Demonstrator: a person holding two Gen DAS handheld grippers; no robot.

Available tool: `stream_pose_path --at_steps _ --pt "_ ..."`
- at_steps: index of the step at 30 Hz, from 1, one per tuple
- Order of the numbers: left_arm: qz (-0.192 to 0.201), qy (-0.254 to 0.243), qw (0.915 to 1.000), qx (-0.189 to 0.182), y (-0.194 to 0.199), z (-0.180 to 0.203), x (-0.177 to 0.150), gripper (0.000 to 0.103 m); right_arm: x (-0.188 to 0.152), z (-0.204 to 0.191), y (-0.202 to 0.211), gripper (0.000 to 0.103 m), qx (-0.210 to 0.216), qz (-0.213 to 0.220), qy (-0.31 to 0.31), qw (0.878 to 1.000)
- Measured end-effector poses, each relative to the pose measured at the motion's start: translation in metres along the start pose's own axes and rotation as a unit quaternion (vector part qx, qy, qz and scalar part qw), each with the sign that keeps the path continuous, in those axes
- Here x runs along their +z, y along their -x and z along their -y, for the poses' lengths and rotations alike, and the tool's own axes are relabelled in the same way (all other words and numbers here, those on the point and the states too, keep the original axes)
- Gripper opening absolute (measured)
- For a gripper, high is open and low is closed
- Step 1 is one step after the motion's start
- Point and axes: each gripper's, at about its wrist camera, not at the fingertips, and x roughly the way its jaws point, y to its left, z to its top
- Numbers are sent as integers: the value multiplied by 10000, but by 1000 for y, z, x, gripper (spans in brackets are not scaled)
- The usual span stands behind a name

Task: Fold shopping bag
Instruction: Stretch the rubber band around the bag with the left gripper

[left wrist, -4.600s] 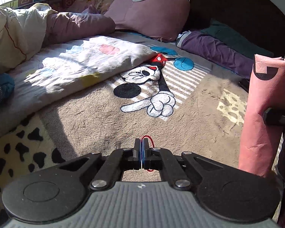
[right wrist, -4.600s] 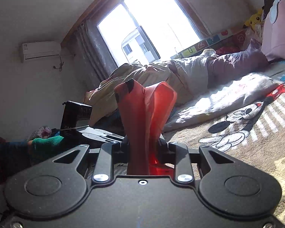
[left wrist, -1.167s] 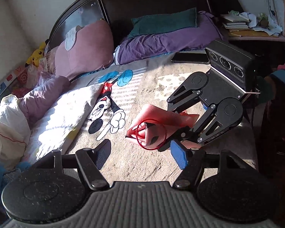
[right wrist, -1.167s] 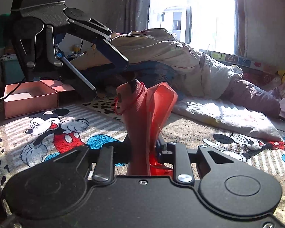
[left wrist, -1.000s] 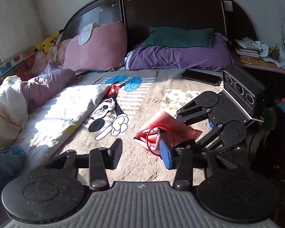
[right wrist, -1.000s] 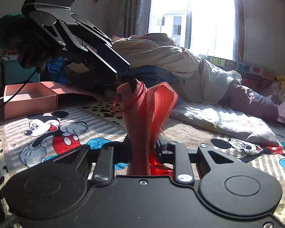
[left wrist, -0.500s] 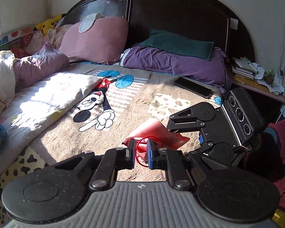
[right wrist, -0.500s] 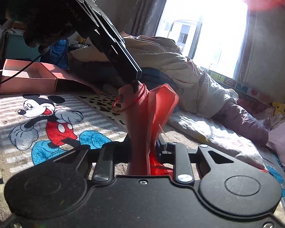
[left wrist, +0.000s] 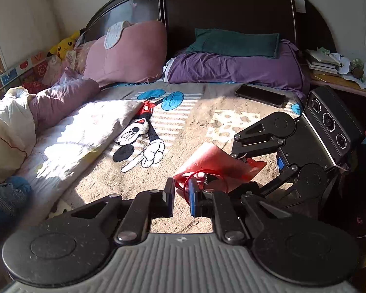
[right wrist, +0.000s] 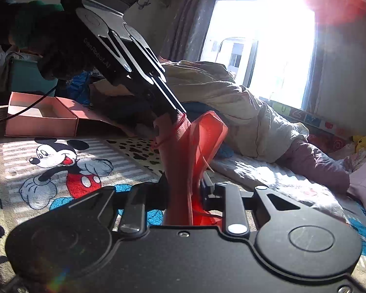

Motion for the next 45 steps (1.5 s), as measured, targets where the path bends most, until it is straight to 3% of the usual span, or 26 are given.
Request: stream_pose_path --at_steps 7,11,16,24,29,32,36,38,41,45 --pt "456 545 9974 66 5 -12 -3 10 -2 11 2 24 322 287 -908 9949" --pt "737 1086 9913 -22 9 -21 -7 10 -3 14 3 24 447 449 -1229 9904" --pt "869 1596 9831 -224 8 -32 -12 10 -5 13 6 24 624 724 -1336 9864" --pt "1169 2393 9625 -512 11 -49 -24 11 -3 14 12 25 628 988 -1336 9841" --pt "1378 2442 9597 -167 13 -42 -23 11 -1 16 14 24 483 1101 -1416 9826" --pt "1301 2586 9571 -137 8 -43 -26 11 0 18 15 24 407 1204 -1444 9813" --pt "1213 2634 9562 -408 2 -45 -30 11 2 16 15 24 612 1244 -1268 9822" --pt "1348 2686 9516 -648 4 -51 -34 11 3 16 16 25 768 1260 -1214 9816" --pt "1480 2770 9383 -1447 4 -66 -43 11 5 18 20 25 1108 1362 -1130 9780" --pt "1343 2391 9388 -2086 5 -71 -46 12 8 20 23 25 1622 1377 -1105 9708"
